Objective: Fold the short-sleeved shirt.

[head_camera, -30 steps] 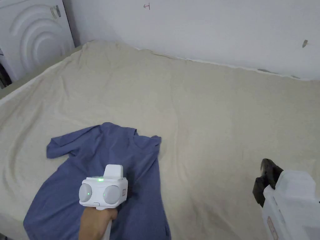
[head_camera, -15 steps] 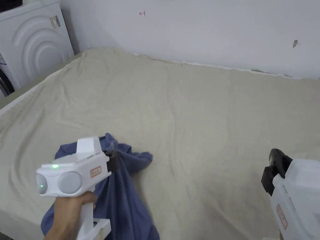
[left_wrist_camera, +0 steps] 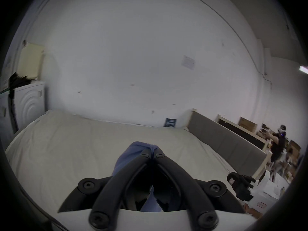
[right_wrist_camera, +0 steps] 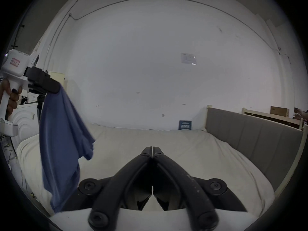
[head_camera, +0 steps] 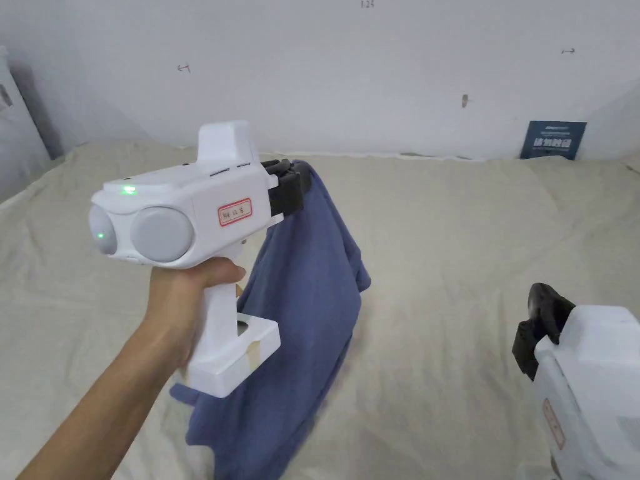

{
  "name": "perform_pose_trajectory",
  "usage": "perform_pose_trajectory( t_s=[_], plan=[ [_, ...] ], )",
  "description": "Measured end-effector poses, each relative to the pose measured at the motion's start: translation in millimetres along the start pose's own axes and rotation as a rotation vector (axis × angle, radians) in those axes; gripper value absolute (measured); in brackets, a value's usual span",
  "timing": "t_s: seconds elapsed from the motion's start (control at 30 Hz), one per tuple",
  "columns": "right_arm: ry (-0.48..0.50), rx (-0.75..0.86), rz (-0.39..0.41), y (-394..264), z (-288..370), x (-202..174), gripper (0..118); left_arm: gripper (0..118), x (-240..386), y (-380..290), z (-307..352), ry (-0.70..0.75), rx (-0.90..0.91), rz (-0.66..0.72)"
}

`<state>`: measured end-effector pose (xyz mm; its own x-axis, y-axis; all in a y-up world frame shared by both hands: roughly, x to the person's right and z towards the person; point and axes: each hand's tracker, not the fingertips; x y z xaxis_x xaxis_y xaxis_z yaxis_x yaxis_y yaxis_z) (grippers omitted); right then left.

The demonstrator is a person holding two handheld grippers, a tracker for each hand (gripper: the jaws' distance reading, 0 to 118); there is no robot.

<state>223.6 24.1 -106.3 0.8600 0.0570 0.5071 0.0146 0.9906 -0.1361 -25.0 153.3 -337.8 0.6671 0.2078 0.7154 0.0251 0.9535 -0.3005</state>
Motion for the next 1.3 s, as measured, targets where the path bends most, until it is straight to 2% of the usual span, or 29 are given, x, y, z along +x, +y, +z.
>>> perform_pose_trajectory(
  t_s=[0.13, 0.37, 0.57, 0.73, 0.83, 0.93, 0.97, 1.3],
  plan=[
    [-0.069, -0.006, 0.007, -2.4, 8.1, 31.7, 2, 1, 40.3, -15.8, -39.9, -0.093, -0.060, -0.007],
    [-0.166, -0.043, -0.012, -15.8, 15.1, 73.8, 2, 1, 64.8, -96.1, -124.9, -0.118, -0.313, -0.032],
    [-0.189, -0.088, -0.021, -32.0, 8.5, 82.5, 2, 1, 53.8, -206.8, -180.1, -0.057, -0.639, -0.013],
    [-0.180, -0.129, -0.035, -42.5, -3.0, 78.8, 2, 3, 39.9, -276.8, -196.9, 0.039, -0.819, -0.049],
    [-0.170, -0.139, -0.032, -44.0, -6.0, 74.0, 2, 28, 39.0, -285.4, -189.3, 0.054, -0.793, -0.065],
    [-0.160, -0.138, -0.029, -41.4, -6.5, 69.4, 2, 98, 40.6, -266.5, -180.2, 0.020, -0.744, 0.006],
    [-0.157, -0.134, -0.027, -39.8, -5.6, 67.7, 2, 116, 42.8, -257.6, -175.8, 0.025, -0.721, 0.014],
    [-0.135, -0.041, -0.014, -7.5, 10.5, 50.8, 2, 114, 46.2, -135.2, -82.2, 0.096, -0.132, -0.023]
  ],
)
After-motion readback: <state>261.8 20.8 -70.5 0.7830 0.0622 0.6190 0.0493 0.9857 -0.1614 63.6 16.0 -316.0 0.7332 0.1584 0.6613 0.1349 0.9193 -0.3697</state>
